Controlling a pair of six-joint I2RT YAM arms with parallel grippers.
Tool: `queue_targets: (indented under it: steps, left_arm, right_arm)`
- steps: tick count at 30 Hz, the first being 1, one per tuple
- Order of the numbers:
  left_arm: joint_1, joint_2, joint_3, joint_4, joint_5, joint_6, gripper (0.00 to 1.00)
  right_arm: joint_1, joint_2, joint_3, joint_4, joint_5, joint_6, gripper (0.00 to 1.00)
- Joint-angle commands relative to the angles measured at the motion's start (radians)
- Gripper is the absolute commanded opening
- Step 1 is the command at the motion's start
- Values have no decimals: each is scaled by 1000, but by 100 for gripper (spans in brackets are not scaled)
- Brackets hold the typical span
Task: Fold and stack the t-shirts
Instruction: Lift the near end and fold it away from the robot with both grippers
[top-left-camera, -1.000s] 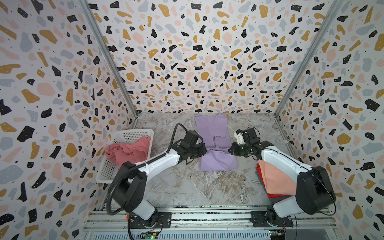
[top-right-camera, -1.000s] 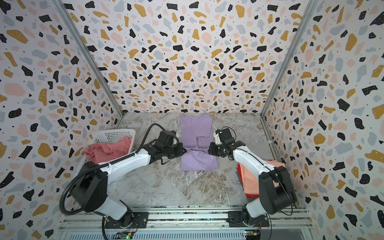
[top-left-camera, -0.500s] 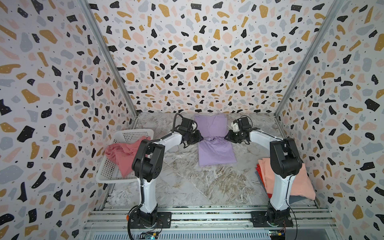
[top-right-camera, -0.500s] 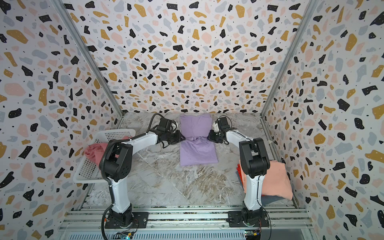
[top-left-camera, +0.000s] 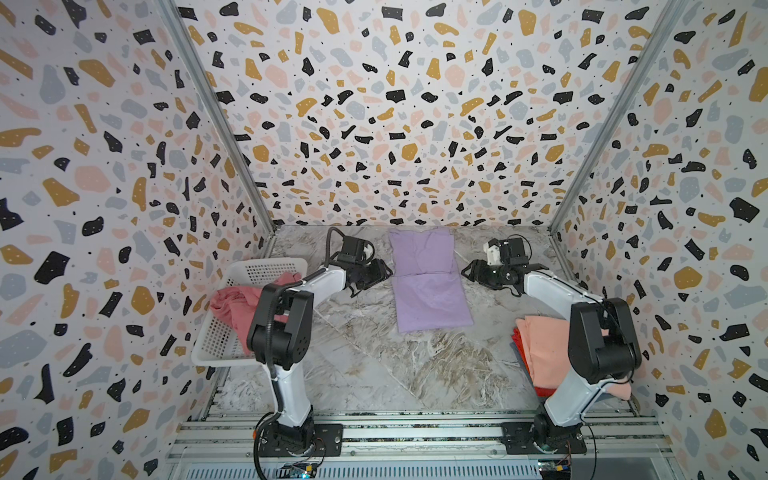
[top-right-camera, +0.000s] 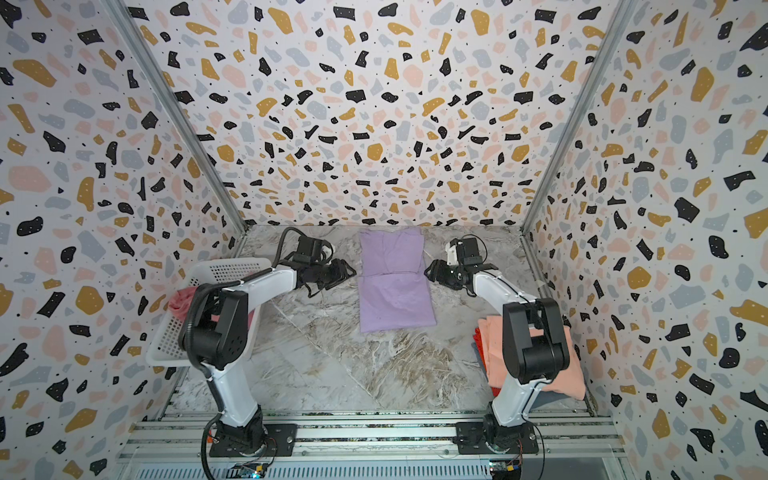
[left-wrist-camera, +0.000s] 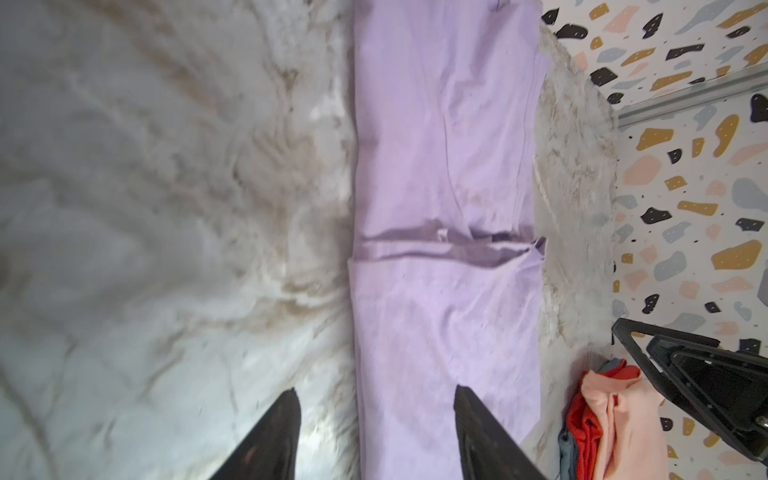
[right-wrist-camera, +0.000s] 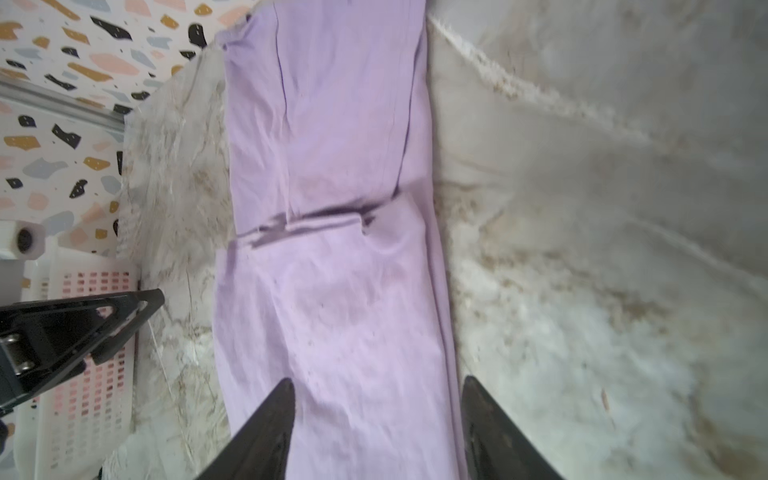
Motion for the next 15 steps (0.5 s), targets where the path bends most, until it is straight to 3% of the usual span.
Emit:
queue_targets:
  steps: [1, 8, 15]
  left_arm:
    - [-39, -134, -136, 5, -30, -41, 62]
    - [-191, -304, -417, 155, -70, -275, 64]
    - [-251, -235, -522, 387, -67, -449, 63]
  right_arm:
    - [5, -90, -114, -85, -33, -8, 66]
    - [7, -165, -315, -45, -108, 34, 66]
    - [19, -104, -410, 131, -164, 149, 66]
